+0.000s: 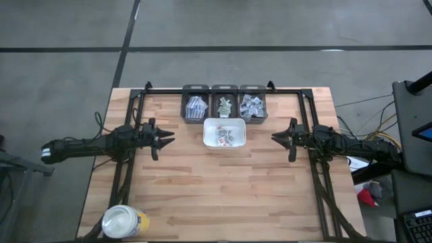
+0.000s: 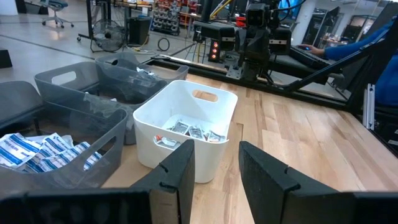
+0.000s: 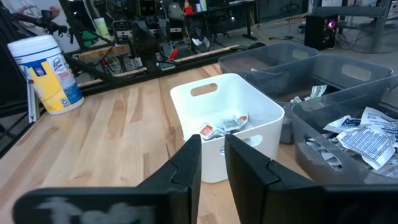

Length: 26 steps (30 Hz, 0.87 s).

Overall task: Pick & Place First Aid Supplies
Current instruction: Return to Home Position

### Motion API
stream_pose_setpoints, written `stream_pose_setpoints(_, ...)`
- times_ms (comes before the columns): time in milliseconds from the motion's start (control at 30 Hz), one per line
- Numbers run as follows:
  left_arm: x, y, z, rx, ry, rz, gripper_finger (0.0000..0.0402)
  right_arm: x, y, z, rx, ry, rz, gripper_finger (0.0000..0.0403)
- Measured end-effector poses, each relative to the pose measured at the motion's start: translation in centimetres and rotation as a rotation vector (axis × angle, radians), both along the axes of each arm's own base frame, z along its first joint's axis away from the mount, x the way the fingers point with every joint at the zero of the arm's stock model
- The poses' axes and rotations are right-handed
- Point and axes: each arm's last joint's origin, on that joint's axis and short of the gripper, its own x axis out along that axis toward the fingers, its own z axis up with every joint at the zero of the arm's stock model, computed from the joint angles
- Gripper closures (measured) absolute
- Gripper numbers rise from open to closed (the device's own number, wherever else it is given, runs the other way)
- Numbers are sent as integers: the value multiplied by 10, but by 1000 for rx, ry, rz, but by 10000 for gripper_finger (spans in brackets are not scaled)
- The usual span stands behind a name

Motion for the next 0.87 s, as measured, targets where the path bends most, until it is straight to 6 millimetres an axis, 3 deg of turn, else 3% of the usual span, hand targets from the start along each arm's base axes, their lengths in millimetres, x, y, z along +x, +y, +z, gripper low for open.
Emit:
stream_pose_setpoints(500, 0, 0, 0, 0, 0, 0, 282, 0, 0, 0, 0, 0, 0, 312)
stream_pose_setpoints(867, 0, 0, 0, 0, 0, 0, 282, 0, 0, 0, 0, 0, 0, 329)
